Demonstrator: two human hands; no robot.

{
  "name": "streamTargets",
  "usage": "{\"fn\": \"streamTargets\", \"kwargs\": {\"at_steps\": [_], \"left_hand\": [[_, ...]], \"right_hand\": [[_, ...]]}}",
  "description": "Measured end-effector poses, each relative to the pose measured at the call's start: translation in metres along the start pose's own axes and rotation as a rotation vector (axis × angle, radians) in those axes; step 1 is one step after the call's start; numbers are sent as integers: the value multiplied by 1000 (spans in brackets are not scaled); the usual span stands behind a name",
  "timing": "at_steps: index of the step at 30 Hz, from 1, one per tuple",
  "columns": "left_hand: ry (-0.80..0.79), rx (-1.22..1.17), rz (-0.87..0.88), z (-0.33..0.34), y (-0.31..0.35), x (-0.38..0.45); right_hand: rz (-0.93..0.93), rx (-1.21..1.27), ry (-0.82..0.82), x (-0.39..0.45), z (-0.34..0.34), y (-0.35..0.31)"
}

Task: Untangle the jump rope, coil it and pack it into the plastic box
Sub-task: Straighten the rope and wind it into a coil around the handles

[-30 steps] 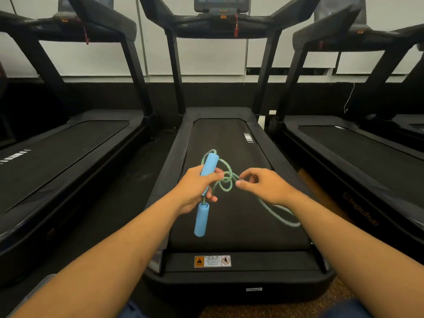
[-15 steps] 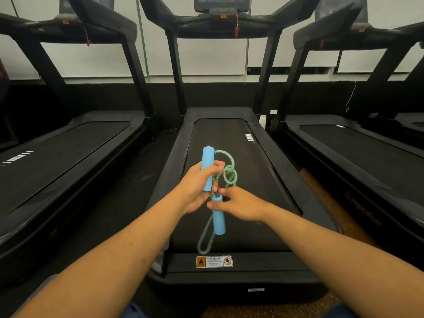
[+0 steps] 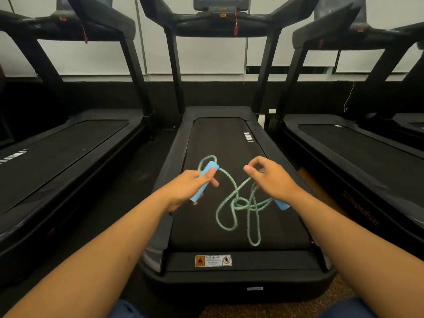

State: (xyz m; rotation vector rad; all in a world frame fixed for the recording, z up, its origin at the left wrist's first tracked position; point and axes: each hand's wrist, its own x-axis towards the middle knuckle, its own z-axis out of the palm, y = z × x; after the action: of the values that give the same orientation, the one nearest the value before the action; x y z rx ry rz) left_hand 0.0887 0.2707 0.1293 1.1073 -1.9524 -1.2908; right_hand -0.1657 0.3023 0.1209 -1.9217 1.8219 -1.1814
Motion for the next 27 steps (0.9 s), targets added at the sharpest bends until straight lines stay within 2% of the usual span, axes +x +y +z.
{"fn": "streamTargets", "kwargs": {"at_steps": [4,9,13,16,21,24,27], "left_hand": [[-107,-132,63,-2,4,-3],[-243,-193,86,2,9,-8],[-240,-353,70,8,16,-10],[-232,-424,103,12,23,-11],[-49,-580,104,10,34,-11],[-33,-667,82,4,35,-13],[-111,-720,115,2,38,-18]], "right_hand": [[-65,-77,-89,1,-4,0],[-61,135,-253,-7,3,-13],[-47,177,-293,-9,4,-24],[-73,175,-401,-14,7,-31],[40,405,-631,-22,13,-41],[31,381,-559,-20,13,-40],[-41,278,-309,-13,9,-32]]}}
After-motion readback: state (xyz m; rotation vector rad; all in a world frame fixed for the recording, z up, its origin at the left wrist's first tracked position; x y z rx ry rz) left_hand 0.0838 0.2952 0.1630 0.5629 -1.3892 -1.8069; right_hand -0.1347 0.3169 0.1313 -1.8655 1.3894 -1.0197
